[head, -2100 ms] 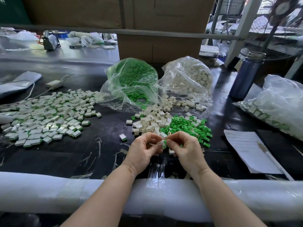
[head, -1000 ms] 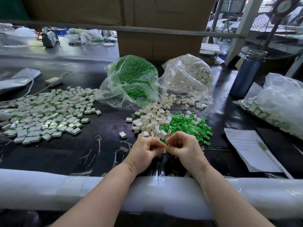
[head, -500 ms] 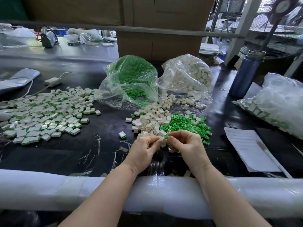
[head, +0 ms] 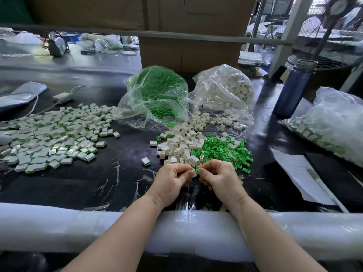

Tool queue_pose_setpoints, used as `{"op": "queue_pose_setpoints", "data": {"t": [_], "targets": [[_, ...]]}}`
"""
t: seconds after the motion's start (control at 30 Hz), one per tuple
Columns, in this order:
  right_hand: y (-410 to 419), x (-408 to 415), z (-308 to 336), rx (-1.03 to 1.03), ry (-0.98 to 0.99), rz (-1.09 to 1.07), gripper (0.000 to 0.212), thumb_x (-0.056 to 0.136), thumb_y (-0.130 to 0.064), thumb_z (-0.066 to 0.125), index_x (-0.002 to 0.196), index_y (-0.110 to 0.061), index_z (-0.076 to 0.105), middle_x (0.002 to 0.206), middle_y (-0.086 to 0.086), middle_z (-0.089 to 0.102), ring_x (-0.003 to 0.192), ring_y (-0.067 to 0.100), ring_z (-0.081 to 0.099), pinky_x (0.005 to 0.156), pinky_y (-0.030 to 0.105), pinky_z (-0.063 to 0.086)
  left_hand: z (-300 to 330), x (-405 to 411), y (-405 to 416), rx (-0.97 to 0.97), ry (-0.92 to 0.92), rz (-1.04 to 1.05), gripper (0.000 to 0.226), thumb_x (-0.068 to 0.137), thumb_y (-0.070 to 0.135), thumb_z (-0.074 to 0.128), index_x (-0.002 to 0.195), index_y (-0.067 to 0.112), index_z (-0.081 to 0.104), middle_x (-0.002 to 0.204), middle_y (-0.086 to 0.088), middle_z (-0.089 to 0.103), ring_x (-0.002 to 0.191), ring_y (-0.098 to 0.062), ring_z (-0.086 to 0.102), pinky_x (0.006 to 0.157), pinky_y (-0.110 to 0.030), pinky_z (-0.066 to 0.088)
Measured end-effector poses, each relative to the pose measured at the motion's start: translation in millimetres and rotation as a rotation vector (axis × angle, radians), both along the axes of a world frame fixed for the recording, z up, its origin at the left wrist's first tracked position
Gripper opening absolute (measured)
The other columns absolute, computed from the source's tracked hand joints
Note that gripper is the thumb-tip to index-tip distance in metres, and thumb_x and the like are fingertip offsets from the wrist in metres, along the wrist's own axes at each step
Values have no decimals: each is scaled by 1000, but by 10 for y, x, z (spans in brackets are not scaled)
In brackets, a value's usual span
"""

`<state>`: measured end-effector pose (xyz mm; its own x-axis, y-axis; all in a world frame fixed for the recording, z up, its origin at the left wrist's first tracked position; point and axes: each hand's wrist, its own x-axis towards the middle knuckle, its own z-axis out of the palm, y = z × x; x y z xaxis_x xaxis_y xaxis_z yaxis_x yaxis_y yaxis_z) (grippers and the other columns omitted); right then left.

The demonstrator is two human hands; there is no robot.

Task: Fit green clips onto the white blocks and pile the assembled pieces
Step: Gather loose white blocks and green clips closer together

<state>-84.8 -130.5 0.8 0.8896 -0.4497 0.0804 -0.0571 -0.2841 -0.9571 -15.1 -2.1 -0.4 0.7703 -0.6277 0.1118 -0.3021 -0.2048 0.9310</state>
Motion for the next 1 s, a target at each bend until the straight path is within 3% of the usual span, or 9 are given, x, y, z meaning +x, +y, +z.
{"op": "queue_pose_setpoints", "data": {"t": [0.13, 0.37, 0.53, 0.63, 0.73, 0.87, 0.93, 1.0], "targets": [[-9, -5, -4, -10, 17, 10, 23, 84, -4, 63, 65, -15, 61, 56, 2, 57, 46, 4, 47, 45, 14, 39, -7, 4, 5, 20, -44, -17, 10, 87, 8, 61, 91, 9, 70, 75, 0, 63, 72, -11, 55, 79, -33, 50], [-11, -12, -8, -50, 36, 20, 23, 84, -5, 64, 65, -17, 60, 58, -1, 57, 52, 6, 49, 50, 15, 41, -37, 13, 6, 56, -142, -15, 12, 87, 10, 62, 94, 8, 71, 73, 10, 60, 70, -5, 54, 81, -30, 50], [13, 0, 8, -43, -39, -36, 16, 83, -5, 65, 71, -14, 61, 63, 1, 59, 58, 12, 53, 59, 27, 49, -57, 0, -41, 14, -151, 61, 16, 87, 12, 62, 100, 9, 71, 83, 6, 66, 80, -9, 61, 83, -21, 50], [14, -19, 26, 15, -106, -43, 14, 82, 1, 64, 77, -12, 62, 63, 6, 60, 54, 12, 54, 56, 25, 49, -58, -11, -42, 11, -184, 33, 20, 81, 13, 70, 98, 22, 69, 79, 10, 62, 74, -8, 59, 73, -10, 46], [13, -30, 28, 44, -121, -32, 13, 82, 2, 64, 78, -10, 64, 63, 5, 62, 51, 10, 55, 53, 22, 50, -75, 4, -24, 53, -220, 59, 31, 78, 13, 73, 87, 37, 56, 73, 9, 56, 63, -6, 52, 66, -13, 45], [7, -29, 28, 84, -129, 5, 13, 82, 1, 66, 78, -12, 67, 68, 1, 67, 59, 8, 60, 56, 21, 53, -50, 24, -16, 13, -187, 59, 10, 86, 16, 64, 88, 26, 65, 82, 11, 60, 79, -2, 58, 76, -9, 44], [6, -26, 22, 80, -125, -3, 15, 82, -1, 67, 74, -14, 67, 66, -2, 66, 58, 6, 59, 53, 22, 53, -36, 29, -4, 8, -155, 35, 10, 87, 17, 62, 93, 17, 70, 78, 19, 59, 78, 6, 58, 75, -4, 42], [6, -22, 16, 67, -110, -32, 17, 82, -3, 67, 70, -16, 66, 61, -5, 64, 52, 4, 56, 48, 21, 51, -25, 26, 2, -1, -81, 0, 12, 88, 17, 61, 93, 14, 71, 76, 16, 63, 77, 3, 60, 76, -9, 46]]}}
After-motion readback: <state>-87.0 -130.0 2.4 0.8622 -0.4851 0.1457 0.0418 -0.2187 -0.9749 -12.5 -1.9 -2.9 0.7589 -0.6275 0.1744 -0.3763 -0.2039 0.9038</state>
